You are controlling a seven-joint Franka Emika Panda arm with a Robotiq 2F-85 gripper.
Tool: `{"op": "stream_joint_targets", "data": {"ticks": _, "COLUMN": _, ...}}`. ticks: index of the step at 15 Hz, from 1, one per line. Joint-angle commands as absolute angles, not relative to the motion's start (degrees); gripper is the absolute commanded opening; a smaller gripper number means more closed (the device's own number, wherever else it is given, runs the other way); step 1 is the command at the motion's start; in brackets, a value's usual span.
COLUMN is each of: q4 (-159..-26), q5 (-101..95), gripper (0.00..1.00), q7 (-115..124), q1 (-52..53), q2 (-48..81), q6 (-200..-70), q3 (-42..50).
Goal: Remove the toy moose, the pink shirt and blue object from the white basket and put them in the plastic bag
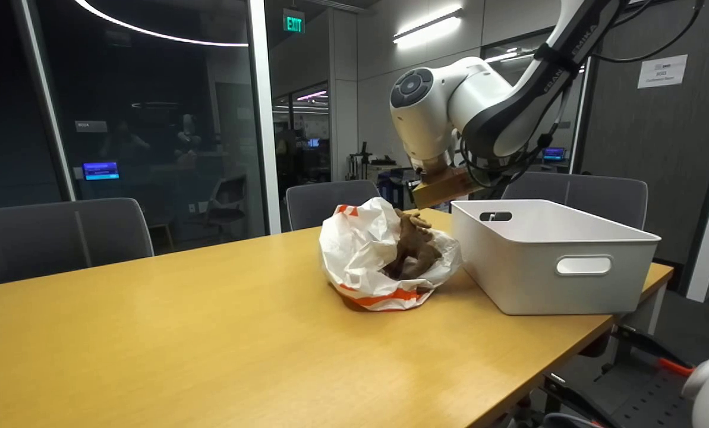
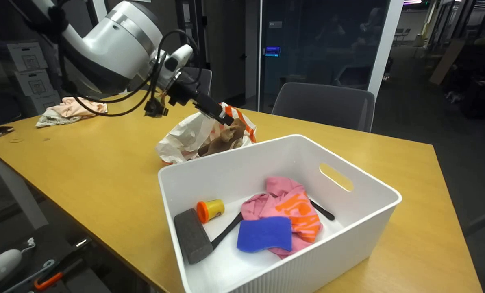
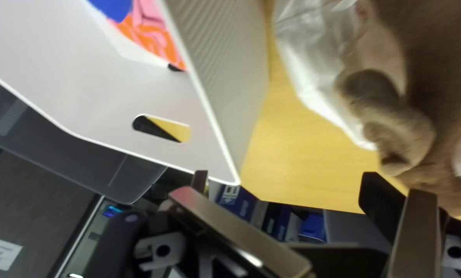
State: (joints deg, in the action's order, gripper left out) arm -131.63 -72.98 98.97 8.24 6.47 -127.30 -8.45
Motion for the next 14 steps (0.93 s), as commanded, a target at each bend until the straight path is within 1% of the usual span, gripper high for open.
{"op": "stream_joint_targets", "data": {"ticks": 1, "q4": -130.5, "q5": -73.1, "gripper": 1.0, "q7": 96.4, "q1": 6.9, "q2": 2.9, "q6": -118.9, "q3": -6.2}}
{"op": "stream_joint_targets", "data": {"ticks": 5, "q4": -128.7, "q5": -70.3, "gripper": 1.0, "q7": 89.9, "q1": 3.6, "q2": 1.4, "q6": -110.6, "q3": -3.1}}
{"op": "stream_joint_targets", "data": {"ticks": 8, "q4": -127.7, "q5": -68.6, "gripper": 1.0, "q7": 84.1, "q1": 1.2, "q2": 2.8, "q6": -105.1, "q3": -0.8}}
{"op": "stream_joint_targets", "data": {"ticks": 14, "q4": -128.7, "q5": -59.9, "gripper": 1.0, "q7": 75.6, "q1": -2.1, "q2": 6.6, "q6": -106.3, "q3": 1.8}}
